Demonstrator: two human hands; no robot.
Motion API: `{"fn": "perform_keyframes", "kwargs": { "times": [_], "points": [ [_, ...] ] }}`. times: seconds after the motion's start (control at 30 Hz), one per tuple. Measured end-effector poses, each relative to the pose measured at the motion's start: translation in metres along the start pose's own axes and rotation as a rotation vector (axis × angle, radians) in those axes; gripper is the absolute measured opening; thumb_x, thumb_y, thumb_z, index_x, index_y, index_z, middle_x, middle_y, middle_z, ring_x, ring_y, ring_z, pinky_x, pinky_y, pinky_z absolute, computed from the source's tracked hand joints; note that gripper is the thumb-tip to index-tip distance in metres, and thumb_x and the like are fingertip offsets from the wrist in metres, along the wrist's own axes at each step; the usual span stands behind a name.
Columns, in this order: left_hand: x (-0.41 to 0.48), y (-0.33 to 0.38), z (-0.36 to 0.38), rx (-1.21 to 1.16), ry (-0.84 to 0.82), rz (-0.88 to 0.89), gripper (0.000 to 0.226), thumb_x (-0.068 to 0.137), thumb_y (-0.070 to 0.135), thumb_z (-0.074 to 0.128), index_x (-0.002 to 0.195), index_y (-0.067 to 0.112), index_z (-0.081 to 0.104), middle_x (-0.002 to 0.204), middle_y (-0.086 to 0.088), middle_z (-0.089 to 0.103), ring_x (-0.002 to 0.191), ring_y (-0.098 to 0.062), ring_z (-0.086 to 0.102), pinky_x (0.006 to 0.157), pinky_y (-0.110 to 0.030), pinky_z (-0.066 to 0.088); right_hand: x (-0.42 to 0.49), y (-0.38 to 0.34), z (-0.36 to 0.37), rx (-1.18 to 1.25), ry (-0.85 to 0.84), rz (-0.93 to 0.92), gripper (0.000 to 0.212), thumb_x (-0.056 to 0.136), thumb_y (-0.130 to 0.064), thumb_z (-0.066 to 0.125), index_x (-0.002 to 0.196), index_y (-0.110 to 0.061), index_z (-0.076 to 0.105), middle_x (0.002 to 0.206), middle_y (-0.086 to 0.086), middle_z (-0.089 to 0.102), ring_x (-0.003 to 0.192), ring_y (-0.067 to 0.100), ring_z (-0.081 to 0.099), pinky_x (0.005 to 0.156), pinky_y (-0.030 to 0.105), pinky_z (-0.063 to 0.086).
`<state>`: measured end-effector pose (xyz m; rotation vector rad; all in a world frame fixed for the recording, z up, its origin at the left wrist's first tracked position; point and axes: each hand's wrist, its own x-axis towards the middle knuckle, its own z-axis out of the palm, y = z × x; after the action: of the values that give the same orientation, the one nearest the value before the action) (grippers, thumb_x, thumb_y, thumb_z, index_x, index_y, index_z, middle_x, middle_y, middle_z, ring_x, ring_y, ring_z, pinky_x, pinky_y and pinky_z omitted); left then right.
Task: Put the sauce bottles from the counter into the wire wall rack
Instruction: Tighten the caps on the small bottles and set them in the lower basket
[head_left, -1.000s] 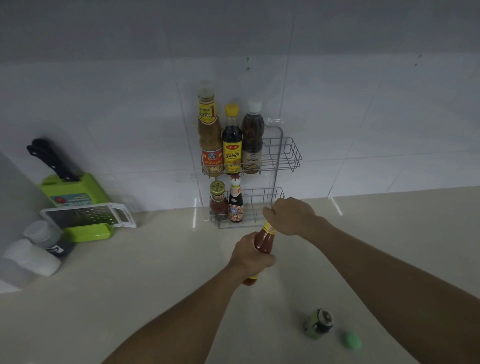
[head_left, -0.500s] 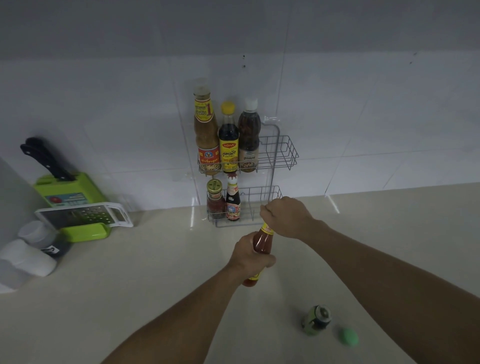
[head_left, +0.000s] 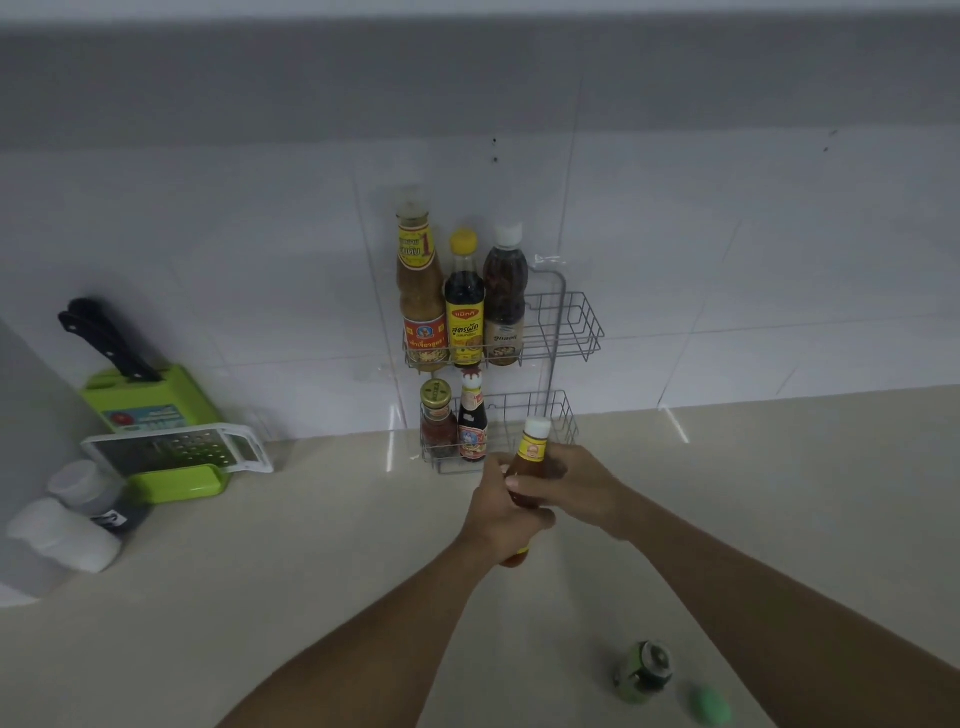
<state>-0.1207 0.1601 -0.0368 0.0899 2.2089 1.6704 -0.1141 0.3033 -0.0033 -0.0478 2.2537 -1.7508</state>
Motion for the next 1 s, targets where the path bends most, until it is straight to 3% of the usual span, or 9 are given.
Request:
{"fn": "perform_keyframes", "kwargs": {
  "times": [0.17, 0.3, 0.37, 0.43, 0.53, 0.6, 0.77, 0.87, 1.0],
  "points": [
    [0.005, -0.001, 0.000, -0.055, -0.004, 0.044, 0.072, 0.069, -0.011, 0.070, 0.127, 0.011, 0.034, 0.119, -0.021, 0.061, 0.096, -0.027, 0.064, 0.070, -0.037, 0.055, 0.008, 0.004, 0.006, -0.072, 0.147, -0.051, 0.014, 0.081, -0.028, 0.081, 0.092, -0.033, 0.076, 0.097, -0.005, 0.074, 0.097, 0.014, 0.068, 0.087, 0.034, 0.055],
    [0.014, -0.005, -0.008, -0.077, 0.006, -0.010, 0.085, 0.061, 0.006, 0.076, 0.133, 0.017, 0.033, 0.121, -0.017, 0.055, 0.088, -0.023, 0.065, 0.062, -0.035, 0.054, 0.019, 0.009, 0.003, -0.175, 0.219, -0.102, 0.014, 0.078, -0.031, 0.082, 0.089, -0.029, 0.074, 0.090, -0.006, 0.075, 0.088, 0.011, 0.070, 0.081, 0.033, 0.055],
    [0.020, -0.014, -0.016, 0.020, 0.073, -0.057, 0.096, 0.062, 0.017, 0.081, 0.144, 0.017, 0.031, 0.132, -0.011, 0.044, 0.104, -0.019, 0.059, 0.075, -0.033, 0.055, 0.028, 0.010, -0.001, -0.210, 0.295, -0.115, 0.019, 0.078, -0.031, 0.083, 0.092, -0.023, 0.073, 0.093, -0.004, 0.075, 0.089, 0.011, 0.070, 0.080, 0.032, 0.056],
    [0.028, -0.025, -0.025, 0.116, 0.140, -0.063, 0.095, 0.071, 0.024, 0.083, 0.149, 0.012, 0.031, 0.141, -0.009, 0.036, 0.128, -0.023, 0.046, 0.105, -0.037, 0.046, 0.038, 0.008, -0.008, -0.221, 0.364, -0.161, 0.021, 0.079, -0.029, 0.083, 0.094, -0.019, 0.072, 0.093, -0.004, 0.075, 0.088, 0.008, 0.070, 0.077, 0.028, 0.054],
    [0.041, -0.036, -0.038, 0.193, 0.200, -0.144, 0.098, 0.076, 0.029, 0.078, 0.154, 0.008, 0.022, 0.149, -0.011, 0.028, 0.140, -0.028, 0.035, 0.115, -0.036, 0.035, 0.055, 0.001, -0.016, -0.251, 0.437, -0.265, 0.021, 0.078, -0.023, 0.083, 0.092, -0.021, 0.067, 0.087, -0.009, 0.072, 0.082, -0.005, 0.065, 0.073, 0.013, 0.049],
    [0.049, -0.038, -0.044, 0.214, 0.241, -0.192, 0.103, 0.076, 0.028, 0.078, 0.155, 0.007, 0.017, 0.150, -0.011, 0.024, 0.141, -0.030, 0.033, 0.115, -0.036, 0.035, 0.065, -0.003, -0.019, -0.279, 0.455, -0.334, 0.028, 0.077, -0.020, 0.082, 0.097, -0.028, 0.064, 0.086, -0.018, 0.066, 0.081, -0.014, 0.060, 0.070, 0.004, 0.045],
    [0.068, -0.041, -0.056, 0.157, 0.327, -0.182, 0.101, 0.075, 0.019, 0.078, 0.155, 0.013, 0.018, 0.154, -0.009, 0.022, 0.141, -0.029, 0.034, 0.111, -0.031, 0.035, 0.095, 0.007, -0.016, -0.381, 0.451, -0.363, 0.034, 0.077, -0.026, 0.081, 0.107, -0.019, 0.066, 0.083, -0.014, 0.060, 0.076, -0.003, 0.055, 0.067, 0.006, 0.041],
    [0.074, -0.042, -0.061, 0.083, 0.295, -0.172, 0.098, 0.076, 0.012, 0.077, 0.156, 0.015, 0.021, 0.156, -0.010, 0.032, 0.140, -0.028, 0.041, 0.112, -0.037, 0.041, 0.112, 0.018, -0.014, -0.439, 0.395, -0.311, 0.029, 0.080, -0.026, 0.078, 0.105, -0.016, 0.065, 0.083, -0.005, 0.063, 0.076, 0.010, 0.056, 0.065, 0.015, 0.042],
    [0.077, -0.046, -0.062, 0.030, 0.284, -0.099, 0.088, 0.077, 0.003, 0.075, 0.152, 0.015, 0.030, 0.141, -0.008, 0.052, 0.124, -0.023, 0.053, 0.093, -0.033, 0.050, 0.137, 0.028, -0.014, -0.450, 0.353, -0.173, 0.028, 0.084, -0.029, 0.074, 0.105, -0.014, 0.062, 0.093, 0.003, 0.068, 0.083, 0.018, 0.060, 0.067, 0.026, 0.039]
  ]
}}
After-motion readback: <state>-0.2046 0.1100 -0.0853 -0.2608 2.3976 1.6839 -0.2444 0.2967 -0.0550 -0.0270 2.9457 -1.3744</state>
